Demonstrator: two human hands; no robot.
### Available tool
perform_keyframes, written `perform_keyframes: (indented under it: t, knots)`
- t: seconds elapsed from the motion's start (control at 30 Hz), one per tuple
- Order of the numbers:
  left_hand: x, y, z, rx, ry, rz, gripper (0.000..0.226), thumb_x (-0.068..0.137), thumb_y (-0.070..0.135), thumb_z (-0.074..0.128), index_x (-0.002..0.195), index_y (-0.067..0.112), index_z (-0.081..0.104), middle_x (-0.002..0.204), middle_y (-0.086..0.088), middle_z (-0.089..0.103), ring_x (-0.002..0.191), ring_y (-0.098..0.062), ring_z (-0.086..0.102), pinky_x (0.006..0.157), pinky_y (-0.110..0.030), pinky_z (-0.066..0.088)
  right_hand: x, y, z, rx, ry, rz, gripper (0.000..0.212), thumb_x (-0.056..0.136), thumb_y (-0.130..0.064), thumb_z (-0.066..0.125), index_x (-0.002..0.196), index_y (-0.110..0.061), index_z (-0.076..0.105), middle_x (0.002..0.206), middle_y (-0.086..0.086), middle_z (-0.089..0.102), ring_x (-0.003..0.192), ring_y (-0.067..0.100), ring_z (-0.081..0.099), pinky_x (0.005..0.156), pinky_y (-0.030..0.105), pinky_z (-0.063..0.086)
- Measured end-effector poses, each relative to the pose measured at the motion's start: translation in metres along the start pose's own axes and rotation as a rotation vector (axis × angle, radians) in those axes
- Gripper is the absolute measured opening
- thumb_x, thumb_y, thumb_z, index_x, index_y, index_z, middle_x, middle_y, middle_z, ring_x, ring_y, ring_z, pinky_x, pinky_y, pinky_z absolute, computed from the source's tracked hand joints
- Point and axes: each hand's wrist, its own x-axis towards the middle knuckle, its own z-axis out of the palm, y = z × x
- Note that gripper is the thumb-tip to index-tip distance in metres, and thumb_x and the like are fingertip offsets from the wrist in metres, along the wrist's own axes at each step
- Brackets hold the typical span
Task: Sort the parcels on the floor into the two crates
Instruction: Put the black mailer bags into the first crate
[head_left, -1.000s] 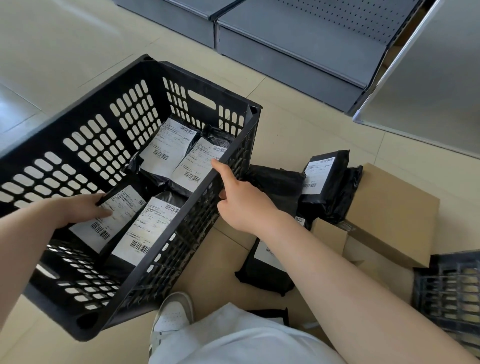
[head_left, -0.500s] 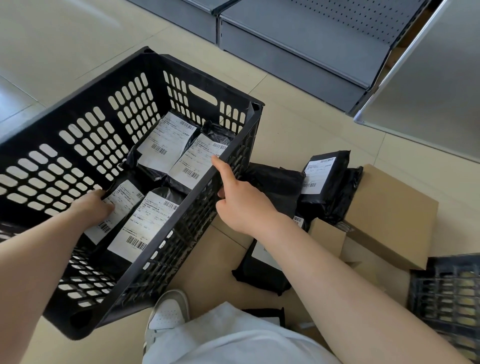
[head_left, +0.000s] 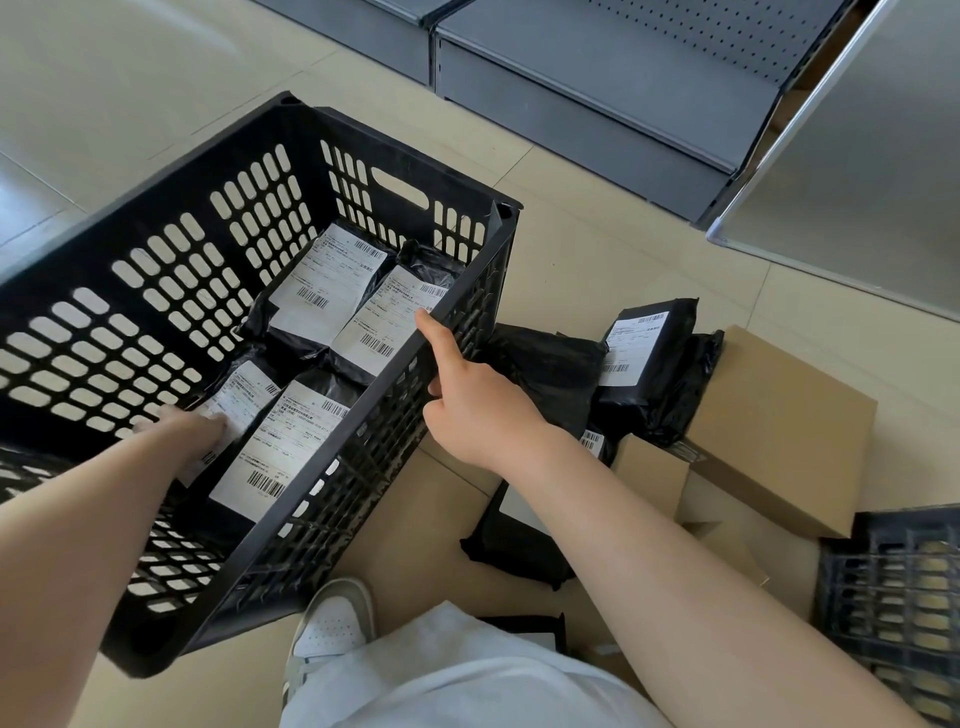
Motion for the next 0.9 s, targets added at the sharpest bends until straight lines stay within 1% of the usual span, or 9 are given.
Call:
perform_keyframes:
  t: [0.13, 0.27, 0.33, 0.43, 0.5, 0.57, 0.67, 0.83, 0.9]
  knots:
    - [0.026, -0.01, 0.003, -0.037, -0.076, 0.033, 0.075, 0.083, 0.052, 0.063, 0.134, 0.0, 0.043, 0.121, -0.029, 0.059, 0.106, -0.047, 0.058, 0.094, -0.055, 0.05, 0.001, 0.0, 0.0, 0.008, -0.003, 0.001, 0.088, 0.095, -0.01, 0.045, 0.155, -0.043, -0.012, 0.097, 0.01, 0.067, 0.075, 0.03, 0.066, 0.068, 0.052, 0.058]
    - [-0.006, -0.002, -0.006, 0.05, -0.05, 0.119, 0.054, 0.097, 0.031, 0.053, 0.135, -0.005, 0.04, 0.13, -0.034, 0.052, 0.118, -0.048, 0.05, 0.101, -0.05, 0.041, 0.0, 0.001, 0.0, 0.015, -0.01, -0.004, 0.088, 0.096, -0.011, 0.045, 0.155, -0.042, -0.013, 0.09, 0.01, 0.066, 0.074, 0.031, 0.066, 0.065, 0.049, 0.055]
    - [0.0, -0.003, -0.004, 0.06, -0.06, 0.173, 0.052, 0.098, 0.026, 0.051, 0.138, -0.005, 0.04, 0.128, -0.035, 0.053, 0.116, -0.05, 0.051, 0.1, -0.051, 0.043, 0.0, 0.002, 0.0, 0.019, -0.011, -0.005, 0.089, 0.096, -0.012, 0.045, 0.155, -0.042, -0.014, 0.089, 0.009, 0.066, 0.073, 0.03, 0.065, 0.065, 0.049, 0.055]
    - [0.036, -0.009, 0.003, 0.078, -0.067, 0.167, 0.059, 0.089, 0.035, 0.054, 0.137, 0.004, 0.042, 0.119, -0.031, 0.059, 0.101, -0.047, 0.06, 0.092, -0.052, 0.051, 0.001, 0.003, 0.0, 0.058, -0.021, -0.006, 0.089, 0.096, -0.011, 0.045, 0.155, -0.042, -0.014, 0.077, 0.008, 0.06, 0.062, 0.025, 0.057, 0.057, 0.045, 0.051]
    - [0.014, -0.004, -0.006, 0.146, -0.041, 0.13, 0.073, 0.083, 0.046, 0.057, 0.143, 0.01, 0.035, 0.132, -0.028, 0.053, 0.112, -0.046, 0.056, 0.097, -0.054, 0.047, 0.001, 0.0, -0.001, 0.146, -0.046, 0.003, 0.088, 0.096, -0.012, 0.045, 0.156, -0.042, -0.012, 0.071, 0.007, 0.054, 0.061, 0.022, 0.05, 0.056, 0.043, 0.047]
    - [-0.021, 0.005, -0.018, 0.235, 0.016, 0.159, 0.077, 0.089, 0.048, 0.055, 0.151, 0.013, 0.026, 0.149, -0.025, 0.036, 0.131, -0.047, 0.04, 0.108, -0.054, 0.036, 0.0, -0.002, -0.003, 0.254, -0.061, 0.017, 0.084, 0.096, -0.014, 0.044, 0.156, -0.044, -0.008, 0.076, 0.008, 0.056, 0.065, 0.021, 0.051, 0.065, 0.049, 0.053]
    - [-0.047, 0.018, -0.03, 0.257, 0.056, 0.261, 0.071, 0.097, 0.045, 0.049, 0.154, 0.011, 0.023, 0.155, -0.024, 0.03, 0.137, -0.045, 0.036, 0.11, -0.052, 0.035, -0.002, -0.005, -0.006, 0.337, -0.06, 0.032, 0.081, 0.096, -0.016, 0.044, 0.156, -0.046, -0.002, 0.091, 0.016, 0.065, 0.071, 0.024, 0.057, 0.076, 0.056, 0.056]
    - [-0.083, 0.051, -0.054, 0.148, 0.08, 0.426, 0.065, 0.099, 0.045, 0.045, 0.151, 0.01, 0.029, 0.146, -0.024, 0.042, 0.125, -0.043, 0.048, 0.098, -0.051, 0.047, -0.009, 0.002, -0.017, 0.388, -0.03, 0.083, 0.08, 0.097, -0.018, 0.047, 0.157, -0.042, 0.001, 0.118, 0.005, 0.065, 0.096, 0.029, 0.066, 0.088, 0.048, 0.057]
    - [-0.107, 0.069, -0.063, 0.043, 0.079, 0.511, 0.062, 0.1, 0.043, 0.043, 0.151, 0.01, 0.029, 0.142, -0.023, 0.046, 0.115, -0.04, 0.055, 0.088, -0.046, 0.049, -0.01, 0.006, -0.025, 0.415, -0.009, 0.117, 0.078, 0.096, -0.018, 0.047, 0.158, -0.039, 0.003, 0.12, 0.012, 0.065, 0.099, 0.03, 0.065, 0.092, 0.049, 0.055]
